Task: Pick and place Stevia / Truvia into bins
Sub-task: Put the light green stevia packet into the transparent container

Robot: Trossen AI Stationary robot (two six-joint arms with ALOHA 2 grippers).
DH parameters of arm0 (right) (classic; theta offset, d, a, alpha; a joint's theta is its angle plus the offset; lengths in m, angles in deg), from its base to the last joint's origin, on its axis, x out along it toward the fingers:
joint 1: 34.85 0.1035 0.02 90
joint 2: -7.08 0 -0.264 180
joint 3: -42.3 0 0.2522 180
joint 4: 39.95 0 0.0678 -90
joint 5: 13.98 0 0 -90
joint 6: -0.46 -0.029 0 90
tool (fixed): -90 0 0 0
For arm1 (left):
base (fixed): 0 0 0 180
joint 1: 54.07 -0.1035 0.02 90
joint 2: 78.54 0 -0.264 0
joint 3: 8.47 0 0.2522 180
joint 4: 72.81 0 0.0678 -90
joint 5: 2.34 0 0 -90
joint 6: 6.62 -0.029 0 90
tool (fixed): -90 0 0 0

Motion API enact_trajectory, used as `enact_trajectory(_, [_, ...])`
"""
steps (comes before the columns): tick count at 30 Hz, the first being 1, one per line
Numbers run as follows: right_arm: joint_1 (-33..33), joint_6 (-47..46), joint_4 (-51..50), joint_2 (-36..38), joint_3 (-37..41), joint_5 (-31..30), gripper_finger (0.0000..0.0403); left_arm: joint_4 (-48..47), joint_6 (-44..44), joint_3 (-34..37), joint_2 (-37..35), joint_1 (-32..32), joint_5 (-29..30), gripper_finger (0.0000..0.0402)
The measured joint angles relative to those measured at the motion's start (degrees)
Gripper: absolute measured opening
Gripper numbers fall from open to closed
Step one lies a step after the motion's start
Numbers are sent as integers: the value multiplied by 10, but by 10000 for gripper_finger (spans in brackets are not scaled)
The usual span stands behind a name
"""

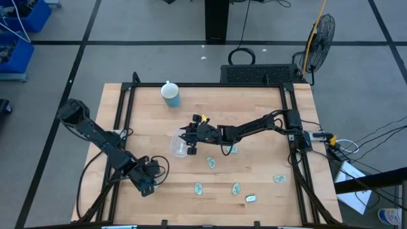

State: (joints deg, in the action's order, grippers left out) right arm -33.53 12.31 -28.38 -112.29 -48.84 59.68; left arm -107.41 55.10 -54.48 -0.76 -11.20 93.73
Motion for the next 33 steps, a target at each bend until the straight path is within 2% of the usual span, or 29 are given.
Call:
enact_trajectory(6, [0, 0, -1, 0, 0, 0, 151, 1, 31, 0, 2, 5, 0, 129])
enact_trajectory(10, [1, 0, -3, 0, 0, 0, 151, 7, 41, -1, 29, 22, -2, 129])
enact_trajectory(17, [7, 24, 2, 0, 0, 0, 151, 11, 37, -3, 53, 31, 21, 125])
enact_trajectory(19, [11, 25, 1, 0, 0, 0, 151, 11, 22, -2, 49, 31, 21, 107])
enact_trajectory(24, [30, 26, -16, 0, 0, 0, 151, 16, 4, -1, 49, 25, 19, 15])
enact_trajectory(27, [45, 49, -18, 1, 0, -4, 151, 18, -13, -5, 43, 14, 14, 10])
enact_trajectory(30, [66, 70, -56, 17, 1, -63, 151, 1, -69, -26, 26, -3, 22, 5])
enact_trajectory(33, [88, 72, -128, 43, 1, -168, 151, -46, -122, -73, -7, -23, 64, 3])
